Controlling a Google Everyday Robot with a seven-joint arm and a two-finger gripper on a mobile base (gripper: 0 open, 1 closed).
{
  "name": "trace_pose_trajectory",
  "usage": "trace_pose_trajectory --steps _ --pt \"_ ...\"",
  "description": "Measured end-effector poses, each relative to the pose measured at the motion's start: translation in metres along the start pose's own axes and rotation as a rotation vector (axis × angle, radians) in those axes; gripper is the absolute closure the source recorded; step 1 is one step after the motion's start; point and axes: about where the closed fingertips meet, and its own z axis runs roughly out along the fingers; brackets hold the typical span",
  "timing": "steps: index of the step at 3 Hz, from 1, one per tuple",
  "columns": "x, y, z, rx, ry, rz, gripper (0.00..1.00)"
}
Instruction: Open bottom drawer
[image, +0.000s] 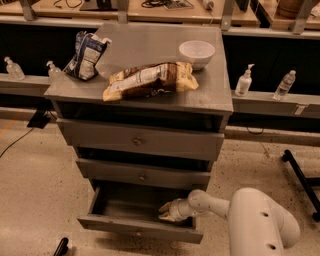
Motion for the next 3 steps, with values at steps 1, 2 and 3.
trace_pose_trajectory --steps 1,2,3 --pt "-0.007 -0.012 0.000 0.137 -0.050 -0.042 0.87" --pt "-0.013 -0.022 -0.002 0.220 -0.067 -0.070 1.00" --pt "-0.010 -0.030 0.007 0.210 -0.062 -0.057 1.00"
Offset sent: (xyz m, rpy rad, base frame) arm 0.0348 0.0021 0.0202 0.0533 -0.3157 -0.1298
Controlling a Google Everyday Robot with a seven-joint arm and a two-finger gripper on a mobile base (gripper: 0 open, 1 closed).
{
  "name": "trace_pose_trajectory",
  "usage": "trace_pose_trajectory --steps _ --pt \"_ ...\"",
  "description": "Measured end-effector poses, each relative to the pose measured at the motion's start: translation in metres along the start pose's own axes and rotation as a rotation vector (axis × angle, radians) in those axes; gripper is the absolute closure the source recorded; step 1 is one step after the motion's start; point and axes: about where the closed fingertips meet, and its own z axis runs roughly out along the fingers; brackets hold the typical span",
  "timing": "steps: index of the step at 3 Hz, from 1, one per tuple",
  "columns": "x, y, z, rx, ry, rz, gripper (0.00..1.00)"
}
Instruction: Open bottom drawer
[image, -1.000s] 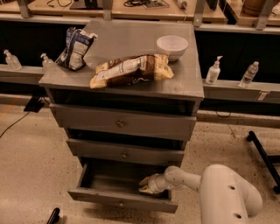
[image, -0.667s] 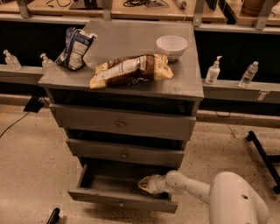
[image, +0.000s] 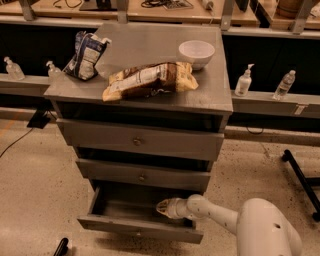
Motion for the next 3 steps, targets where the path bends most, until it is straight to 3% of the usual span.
trace_pose_trajectory --steps 1,2,3 --pt "0.001 0.004 0.016 -0.099 0.000 0.027 1.00" --pt "-0.011 0.037 0.022 -0.289 0.000 0.078 1.00" --pt "-0.028 0.075 0.001 -0.369 0.004 0.140 1.00"
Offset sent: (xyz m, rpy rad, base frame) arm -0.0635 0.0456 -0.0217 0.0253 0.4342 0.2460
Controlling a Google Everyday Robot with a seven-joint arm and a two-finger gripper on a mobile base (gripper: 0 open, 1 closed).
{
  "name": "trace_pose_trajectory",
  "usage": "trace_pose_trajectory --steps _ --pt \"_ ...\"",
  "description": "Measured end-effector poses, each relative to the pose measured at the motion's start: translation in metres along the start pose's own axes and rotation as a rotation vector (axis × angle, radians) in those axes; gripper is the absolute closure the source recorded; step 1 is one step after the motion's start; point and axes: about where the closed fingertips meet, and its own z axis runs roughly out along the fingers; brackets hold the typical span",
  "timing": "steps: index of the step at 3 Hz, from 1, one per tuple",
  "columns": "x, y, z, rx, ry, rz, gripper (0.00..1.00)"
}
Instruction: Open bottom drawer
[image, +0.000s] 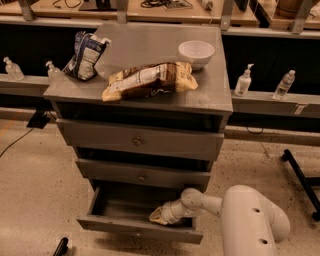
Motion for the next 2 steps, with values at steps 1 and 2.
trace_pose_trajectory --steps 1,2 --pt "-0.0001 -0.0010 0.0000 0.000 0.000 0.000 1.00" --pt "-0.0004 -0.0009 -0.0003 0.000 0.000 0.000 1.00"
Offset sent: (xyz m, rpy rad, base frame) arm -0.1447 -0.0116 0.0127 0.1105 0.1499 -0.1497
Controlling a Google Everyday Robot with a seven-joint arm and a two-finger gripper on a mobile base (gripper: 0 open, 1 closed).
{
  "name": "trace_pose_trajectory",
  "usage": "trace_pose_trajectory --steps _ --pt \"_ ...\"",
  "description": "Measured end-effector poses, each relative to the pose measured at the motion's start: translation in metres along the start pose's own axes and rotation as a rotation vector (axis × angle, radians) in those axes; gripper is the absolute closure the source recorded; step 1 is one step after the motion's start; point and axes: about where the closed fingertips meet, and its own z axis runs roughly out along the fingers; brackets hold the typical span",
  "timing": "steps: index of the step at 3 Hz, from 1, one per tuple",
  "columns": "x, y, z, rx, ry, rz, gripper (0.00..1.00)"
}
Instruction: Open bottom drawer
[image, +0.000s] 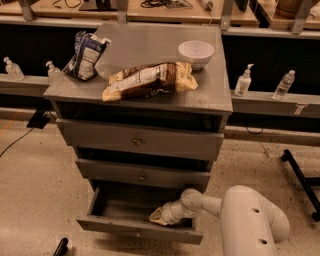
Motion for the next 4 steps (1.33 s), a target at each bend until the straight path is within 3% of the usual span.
trace_pose_trajectory --steps 3,4 --pt "-0.0007 -0.0006 -0.0006 0.000 0.000 0.000 1.00" --pt "-0.0007 -0.0006 -0.0006 0.000 0.000 0.000 0.83"
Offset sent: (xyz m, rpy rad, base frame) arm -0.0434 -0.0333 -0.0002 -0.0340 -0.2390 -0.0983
